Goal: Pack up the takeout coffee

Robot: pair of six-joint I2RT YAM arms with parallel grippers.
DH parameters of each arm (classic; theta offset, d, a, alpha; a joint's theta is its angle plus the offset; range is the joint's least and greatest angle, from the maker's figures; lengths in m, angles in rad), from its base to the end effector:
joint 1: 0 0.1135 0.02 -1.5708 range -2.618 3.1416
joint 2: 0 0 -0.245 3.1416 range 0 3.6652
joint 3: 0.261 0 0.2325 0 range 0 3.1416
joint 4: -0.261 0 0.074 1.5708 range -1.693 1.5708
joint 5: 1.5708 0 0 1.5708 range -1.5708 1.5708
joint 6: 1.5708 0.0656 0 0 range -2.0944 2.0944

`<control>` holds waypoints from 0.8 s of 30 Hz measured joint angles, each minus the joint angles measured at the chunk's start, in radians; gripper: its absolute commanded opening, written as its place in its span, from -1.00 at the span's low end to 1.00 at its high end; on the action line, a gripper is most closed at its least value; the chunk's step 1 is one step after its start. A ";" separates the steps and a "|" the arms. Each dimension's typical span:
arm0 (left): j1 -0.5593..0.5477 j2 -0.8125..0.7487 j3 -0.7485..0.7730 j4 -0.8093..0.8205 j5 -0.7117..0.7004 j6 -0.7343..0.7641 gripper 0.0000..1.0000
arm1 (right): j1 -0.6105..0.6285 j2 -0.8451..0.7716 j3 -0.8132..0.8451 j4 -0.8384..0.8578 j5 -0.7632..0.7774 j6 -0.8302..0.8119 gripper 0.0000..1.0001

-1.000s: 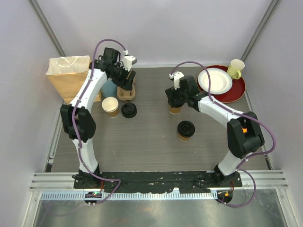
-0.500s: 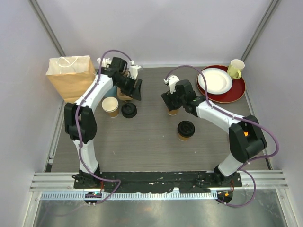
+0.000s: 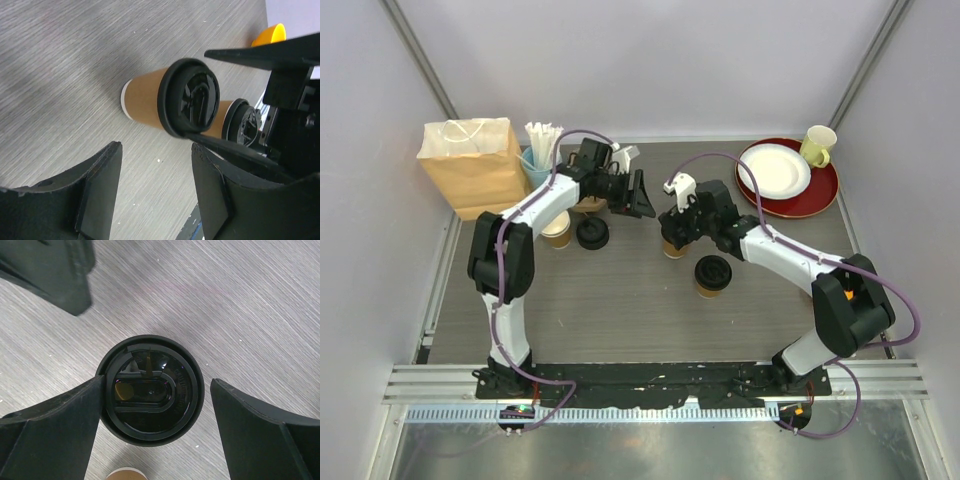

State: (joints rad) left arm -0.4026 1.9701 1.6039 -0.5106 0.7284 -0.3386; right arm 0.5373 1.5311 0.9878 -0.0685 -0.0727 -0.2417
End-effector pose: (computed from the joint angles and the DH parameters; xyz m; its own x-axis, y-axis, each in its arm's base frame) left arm 0.3740 -0.2067 0.2203 -0.8943 0.1114 -0.4333 0.4104 0.5903 -0.6951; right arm 0.2963 0.1821 0.2135 -0.3447 -0.4832 -0.8048 -0.6633 0.7320 -0.1554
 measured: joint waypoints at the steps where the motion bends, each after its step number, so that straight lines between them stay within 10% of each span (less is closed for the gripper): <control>1: -0.002 0.006 -0.005 0.018 0.003 -0.018 0.23 | 0.000 0.000 -0.002 0.002 -0.013 -0.001 0.81; 24: -0.044 0.107 -0.039 0.140 0.045 -0.115 0.01 | 0.011 -0.033 -0.069 0.068 -0.063 -0.032 0.82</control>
State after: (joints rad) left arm -0.4469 2.0769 1.5646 -0.3702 0.7734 -0.4534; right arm 0.5480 1.4982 0.9184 -0.0010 -0.1360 -0.2741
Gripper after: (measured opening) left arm 0.511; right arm 0.910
